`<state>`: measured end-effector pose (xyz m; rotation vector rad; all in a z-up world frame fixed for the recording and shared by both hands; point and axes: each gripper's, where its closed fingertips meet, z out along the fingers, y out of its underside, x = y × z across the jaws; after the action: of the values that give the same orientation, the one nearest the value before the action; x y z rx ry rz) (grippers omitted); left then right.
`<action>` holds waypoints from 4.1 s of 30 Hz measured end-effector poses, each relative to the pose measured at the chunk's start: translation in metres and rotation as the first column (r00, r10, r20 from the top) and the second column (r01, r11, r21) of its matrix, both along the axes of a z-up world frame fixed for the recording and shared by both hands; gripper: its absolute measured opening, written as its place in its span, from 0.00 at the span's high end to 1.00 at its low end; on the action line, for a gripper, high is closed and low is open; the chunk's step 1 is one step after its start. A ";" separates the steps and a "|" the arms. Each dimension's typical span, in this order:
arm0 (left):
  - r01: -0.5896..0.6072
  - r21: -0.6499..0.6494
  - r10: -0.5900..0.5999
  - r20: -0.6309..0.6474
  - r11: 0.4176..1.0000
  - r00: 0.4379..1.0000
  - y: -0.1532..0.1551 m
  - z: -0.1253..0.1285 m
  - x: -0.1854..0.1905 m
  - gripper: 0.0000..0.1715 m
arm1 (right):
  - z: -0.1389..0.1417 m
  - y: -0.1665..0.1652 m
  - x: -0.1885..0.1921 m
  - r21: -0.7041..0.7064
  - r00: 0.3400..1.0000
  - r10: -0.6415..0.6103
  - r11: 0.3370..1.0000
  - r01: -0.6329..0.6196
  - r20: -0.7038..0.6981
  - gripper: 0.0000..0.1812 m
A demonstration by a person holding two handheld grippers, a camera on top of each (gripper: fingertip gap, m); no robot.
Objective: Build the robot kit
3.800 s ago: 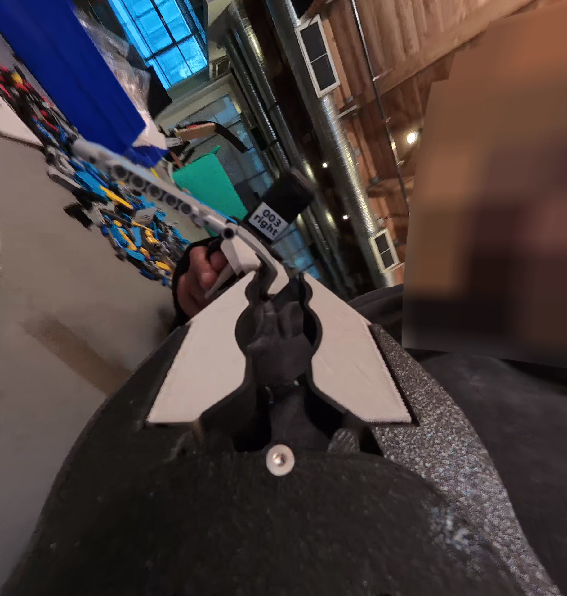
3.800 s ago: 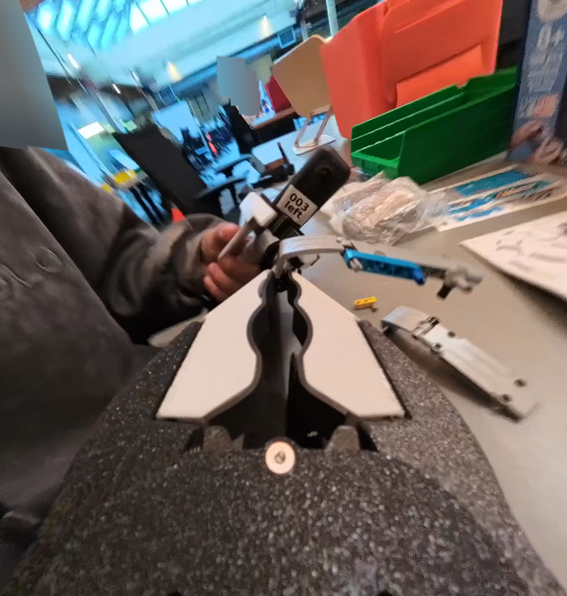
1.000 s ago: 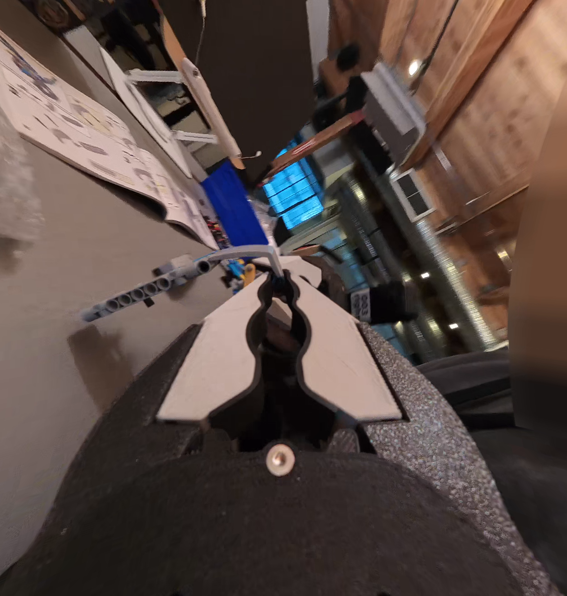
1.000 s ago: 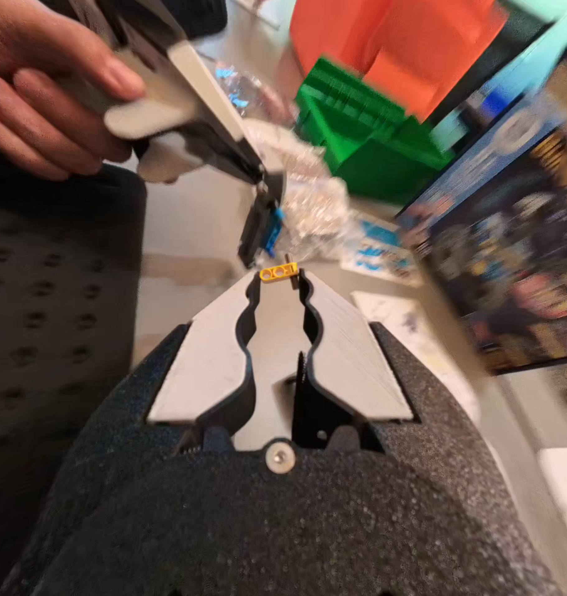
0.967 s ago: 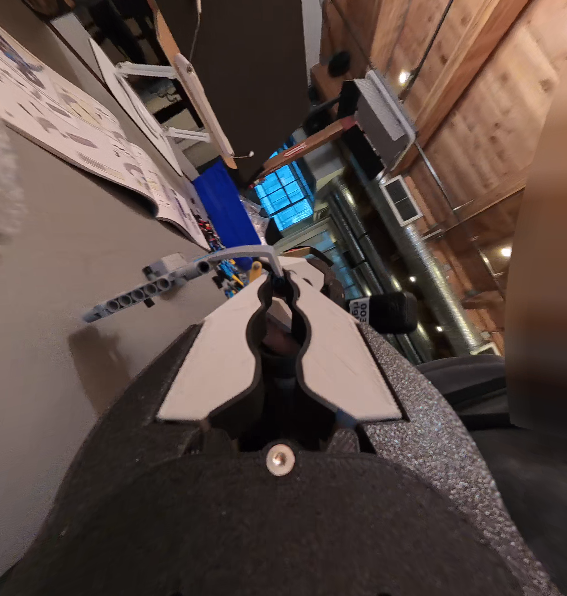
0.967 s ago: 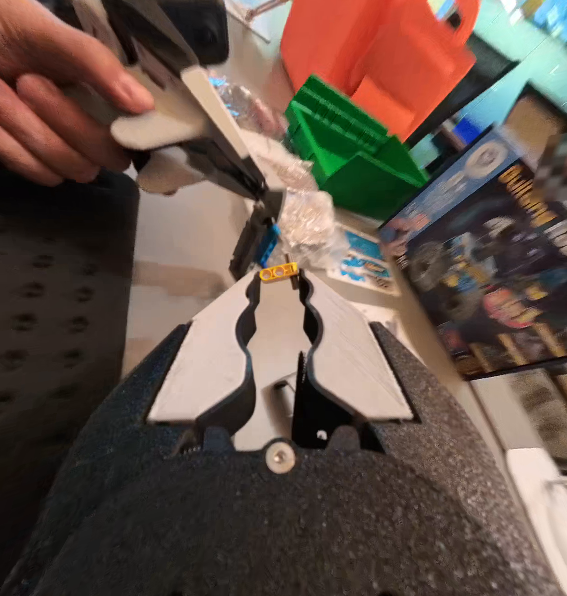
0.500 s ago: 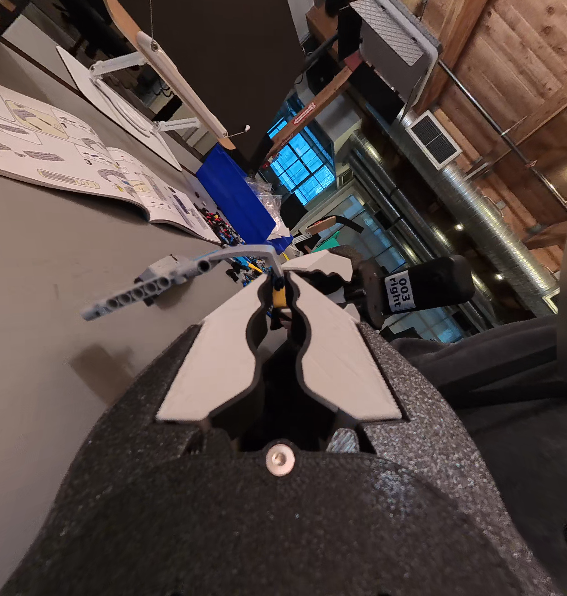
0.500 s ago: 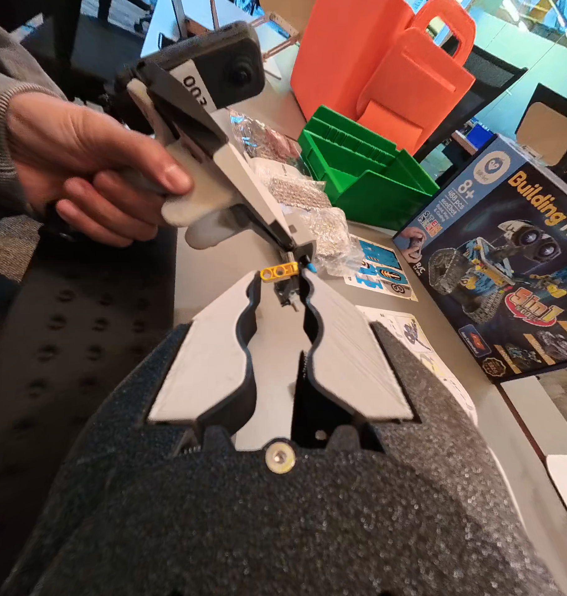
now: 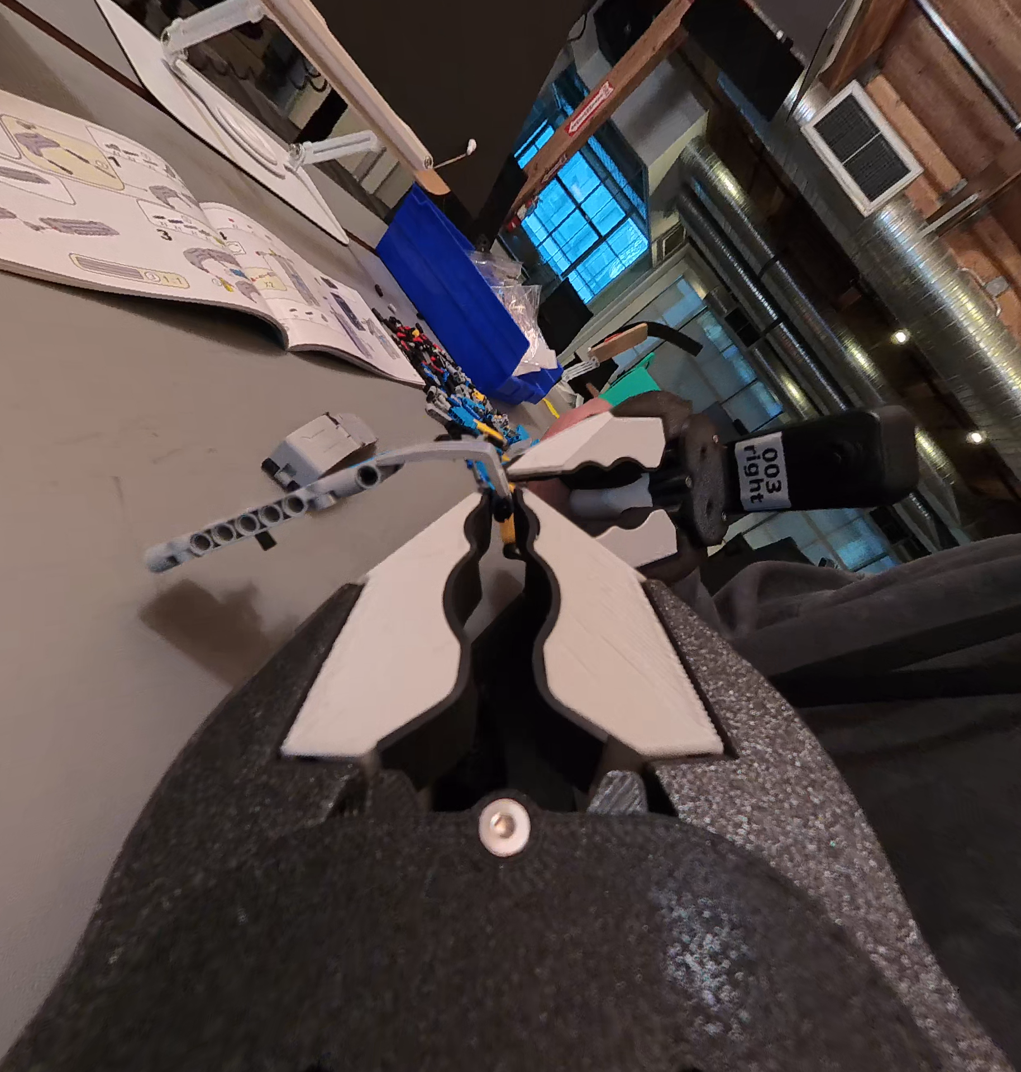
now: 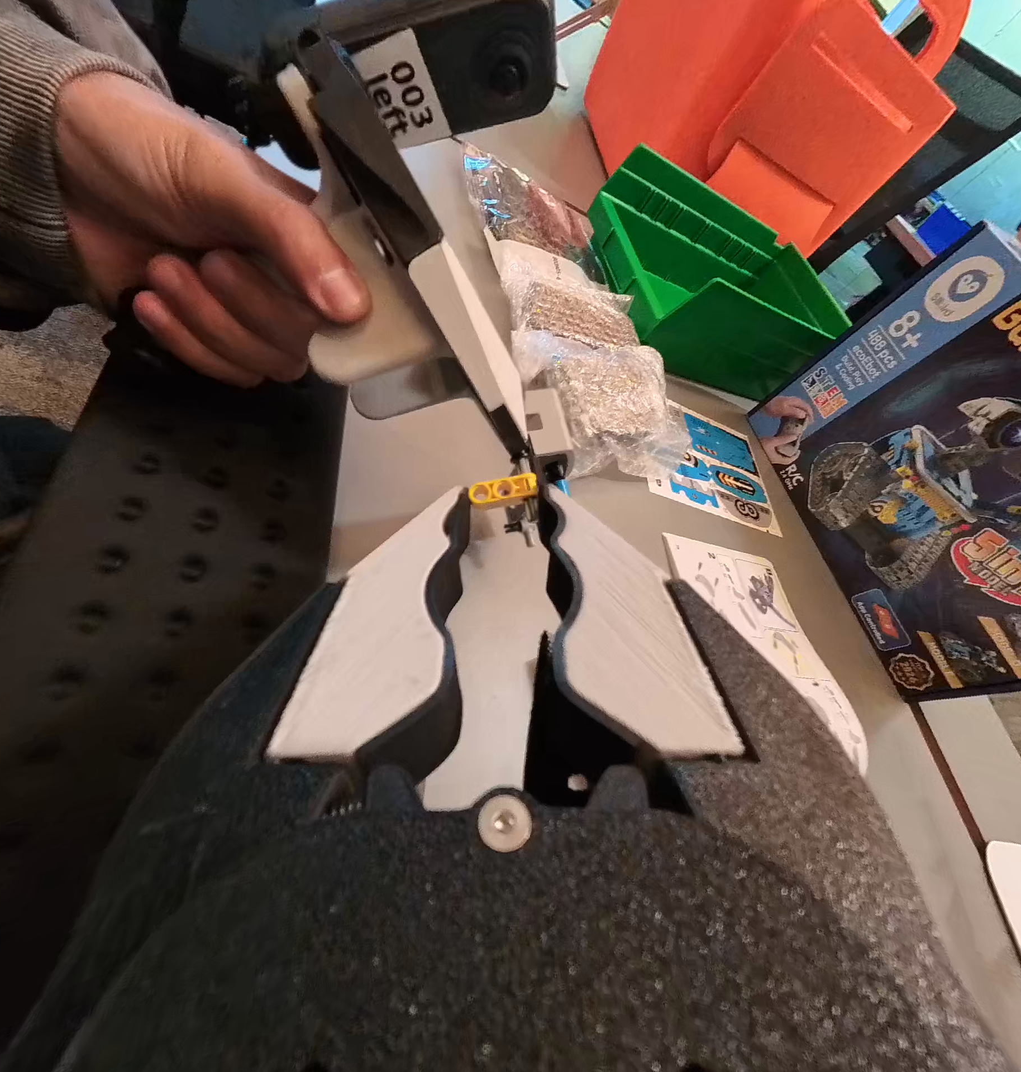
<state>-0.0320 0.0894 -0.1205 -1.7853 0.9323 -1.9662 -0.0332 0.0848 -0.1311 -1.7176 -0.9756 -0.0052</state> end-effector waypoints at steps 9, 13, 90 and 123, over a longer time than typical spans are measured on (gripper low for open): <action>0.052 -0.108 -0.050 0.026 0.993 0.998 -0.002 0.002 -0.001 0.97 | 0.000 -0.002 -0.002 -0.013 0.997 0.031 0.999 -0.032 -0.067 0.88; 0.035 -0.091 -0.034 0.017 0.995 0.999 -0.002 0.001 0.000 0.97 | 0.000 -0.003 -0.002 -0.023 0.996 0.031 0.999 -0.033 -0.085 0.88; 0.121 0.034 -0.121 0.011 0.992 0.993 -0.030 0.001 0.008 0.97 | -0.001 -0.030 0.013 -0.082 0.990 0.111 0.991 -0.104 0.092 0.97; 0.250 0.014 -0.249 -0.040 0.968 0.968 -0.050 -0.008 0.008 0.97 | -0.010 -0.048 0.009 -0.209 0.974 0.203 0.953 -0.220 -0.097 0.97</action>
<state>-0.0244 0.0397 -0.1281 -1.7746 1.2375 -2.0677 -0.0242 0.0369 -0.1407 -1.7889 -1.1340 0.3149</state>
